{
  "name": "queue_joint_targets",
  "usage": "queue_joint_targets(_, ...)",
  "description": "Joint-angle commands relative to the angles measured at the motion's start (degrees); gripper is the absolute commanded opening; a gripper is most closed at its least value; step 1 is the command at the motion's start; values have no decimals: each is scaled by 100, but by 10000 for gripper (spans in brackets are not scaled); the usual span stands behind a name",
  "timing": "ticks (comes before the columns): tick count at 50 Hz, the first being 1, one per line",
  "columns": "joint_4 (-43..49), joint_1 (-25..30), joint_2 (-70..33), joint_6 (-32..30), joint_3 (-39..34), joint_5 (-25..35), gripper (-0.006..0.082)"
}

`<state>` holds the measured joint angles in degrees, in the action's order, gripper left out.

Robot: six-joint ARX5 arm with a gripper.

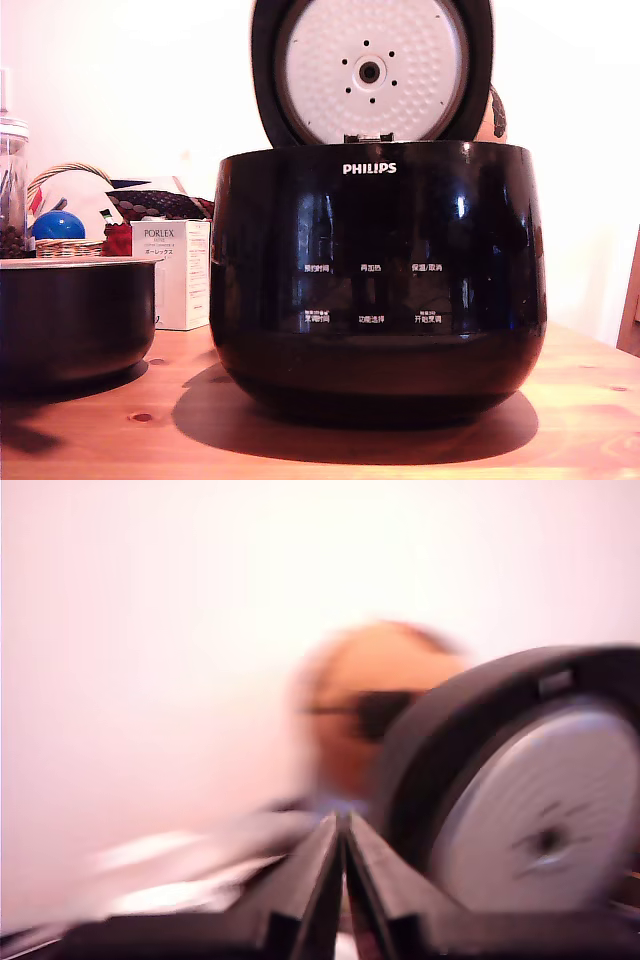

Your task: Open the rice cooker by pressing the large metal button on the top of its lid with medium force

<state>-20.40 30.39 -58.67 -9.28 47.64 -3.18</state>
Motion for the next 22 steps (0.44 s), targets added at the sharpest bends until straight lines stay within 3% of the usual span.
queue_joint_targets(1, -2, -164, 79, -20, -142, -131, -21)
queue_joint_targets(22, 81, -629, 179, -17, -142, -339, -21)
